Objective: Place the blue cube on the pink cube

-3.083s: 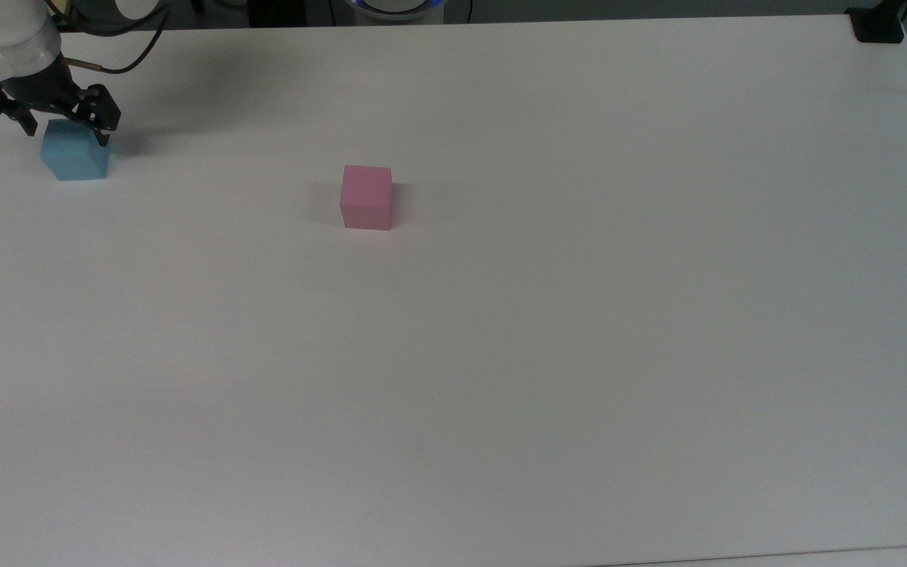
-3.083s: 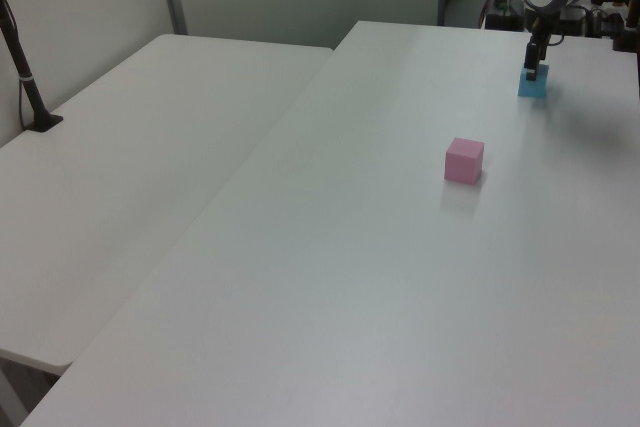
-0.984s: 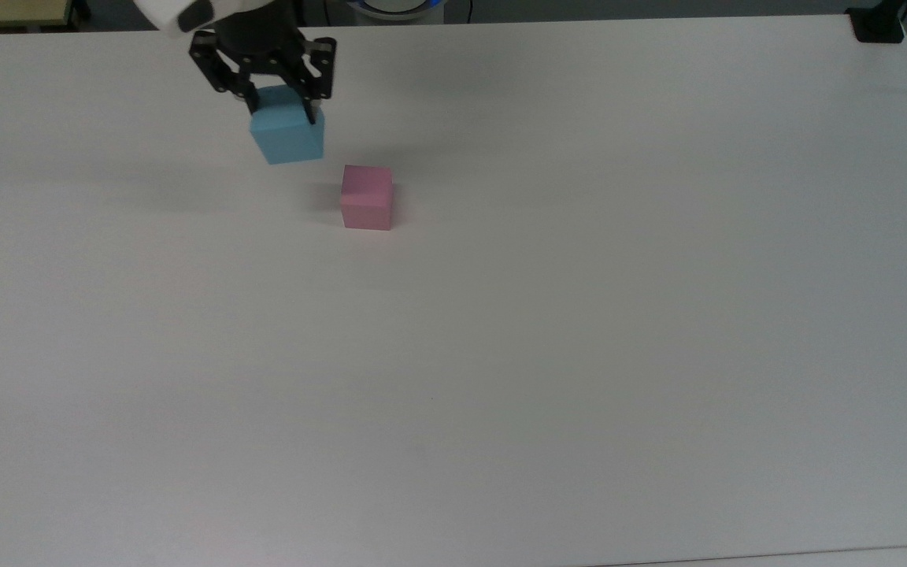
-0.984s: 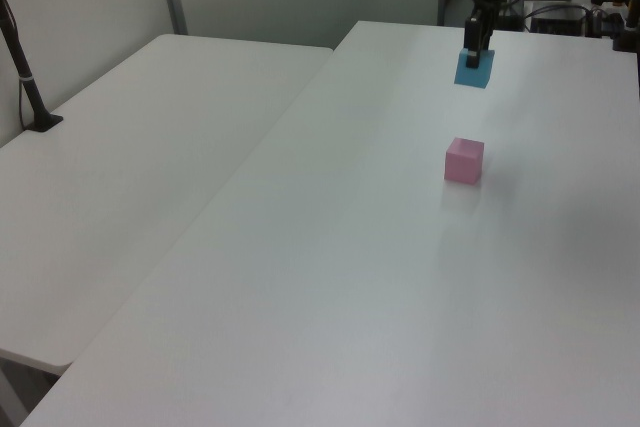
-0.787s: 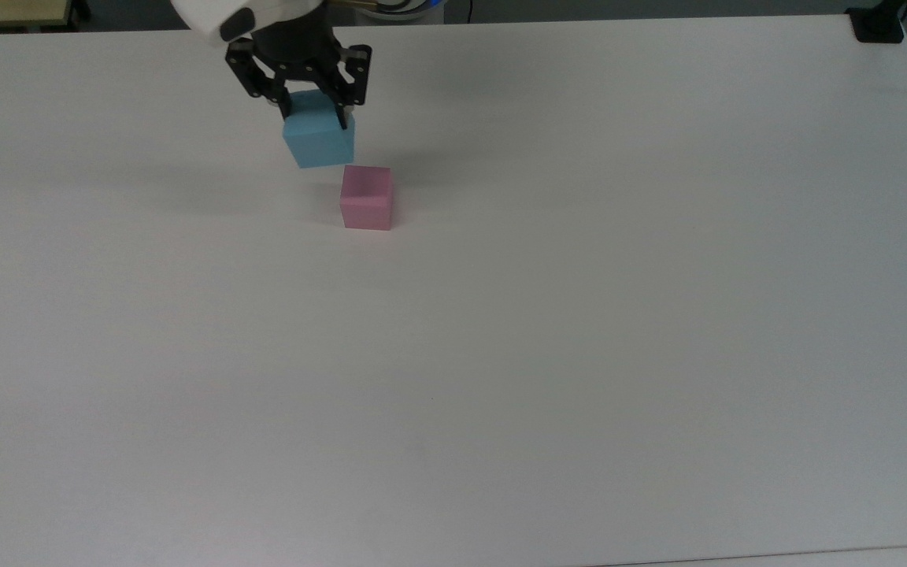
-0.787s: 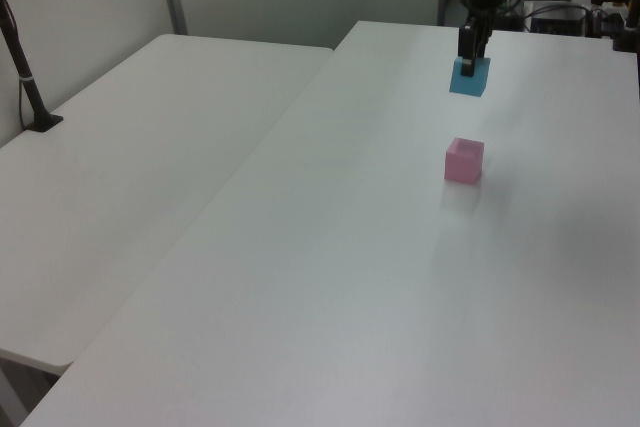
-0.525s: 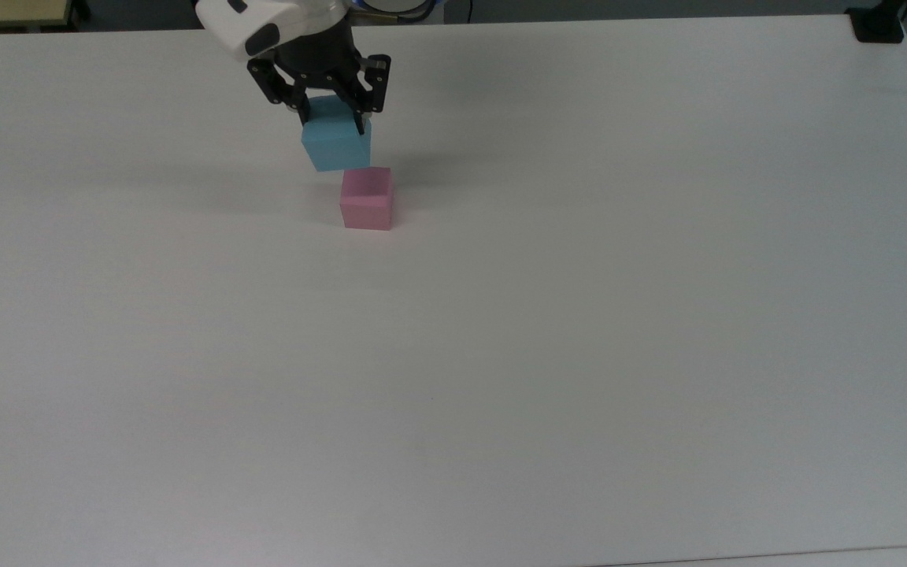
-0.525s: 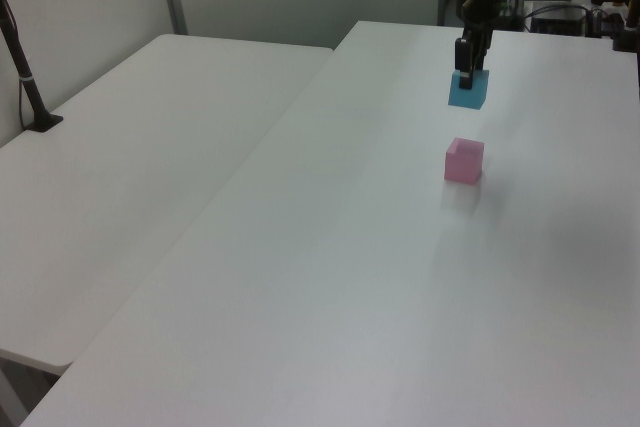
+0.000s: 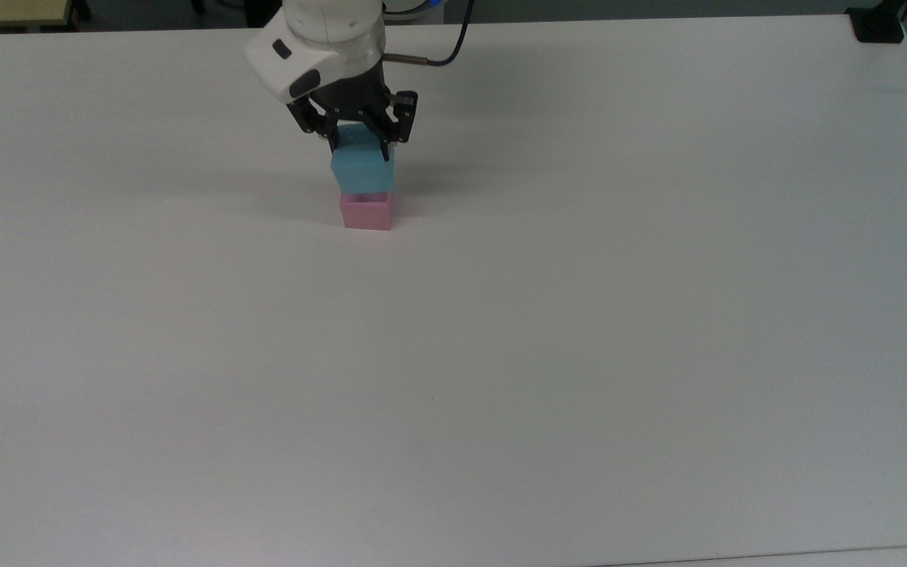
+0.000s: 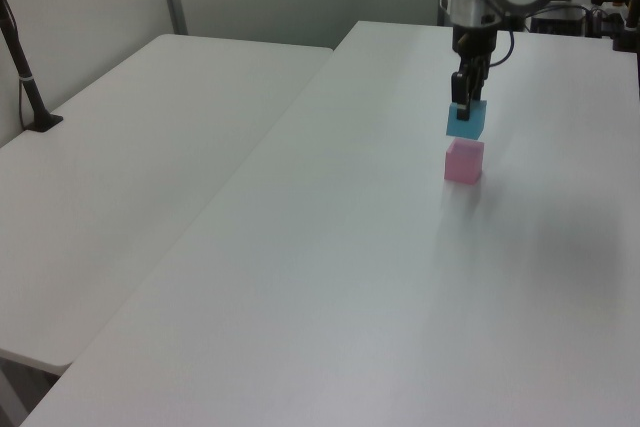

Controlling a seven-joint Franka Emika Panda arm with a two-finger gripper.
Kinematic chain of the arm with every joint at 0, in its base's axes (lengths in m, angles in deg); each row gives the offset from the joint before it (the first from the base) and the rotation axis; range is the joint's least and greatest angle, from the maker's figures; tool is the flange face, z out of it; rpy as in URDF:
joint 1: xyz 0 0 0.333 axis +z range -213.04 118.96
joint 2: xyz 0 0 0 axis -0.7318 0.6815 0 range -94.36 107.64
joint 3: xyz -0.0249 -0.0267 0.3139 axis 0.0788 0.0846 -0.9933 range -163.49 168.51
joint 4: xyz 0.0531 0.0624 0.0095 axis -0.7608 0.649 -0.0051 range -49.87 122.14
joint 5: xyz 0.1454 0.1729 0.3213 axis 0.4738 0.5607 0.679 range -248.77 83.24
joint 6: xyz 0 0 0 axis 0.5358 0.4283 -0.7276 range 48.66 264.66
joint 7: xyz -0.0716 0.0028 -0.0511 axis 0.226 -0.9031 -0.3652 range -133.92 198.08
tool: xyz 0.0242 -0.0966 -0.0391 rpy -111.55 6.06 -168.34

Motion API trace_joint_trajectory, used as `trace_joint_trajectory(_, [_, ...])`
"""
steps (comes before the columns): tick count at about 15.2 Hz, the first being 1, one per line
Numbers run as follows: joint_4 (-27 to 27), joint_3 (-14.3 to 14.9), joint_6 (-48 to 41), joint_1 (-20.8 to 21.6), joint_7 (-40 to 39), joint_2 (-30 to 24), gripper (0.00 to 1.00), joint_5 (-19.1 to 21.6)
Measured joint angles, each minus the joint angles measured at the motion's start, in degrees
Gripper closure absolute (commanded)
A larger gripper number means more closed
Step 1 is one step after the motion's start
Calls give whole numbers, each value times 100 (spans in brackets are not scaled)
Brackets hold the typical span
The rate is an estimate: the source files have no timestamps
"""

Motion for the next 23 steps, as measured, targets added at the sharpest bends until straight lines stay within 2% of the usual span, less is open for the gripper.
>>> trace_joint_trajectory(3, [25, -30, 265, 37, 166, 239, 40, -167])
trace_joint_trajectory(8, [38, -79, 284, 39, 194, 292, 40, -340])
trace_joint_trajectory(9, [44, -79, 284, 39, 195, 292, 23, -386])
trace_joint_trajectory(10, [45, -79, 284, 38, 195, 291, 0, -407])
trace_joint_trajectory(20, [15, -75, 206, 10, 477, 260, 0, -557])
trace_joint_trajectory(23, [-416, -65, -472, -218, 529, 93, 0, -559])
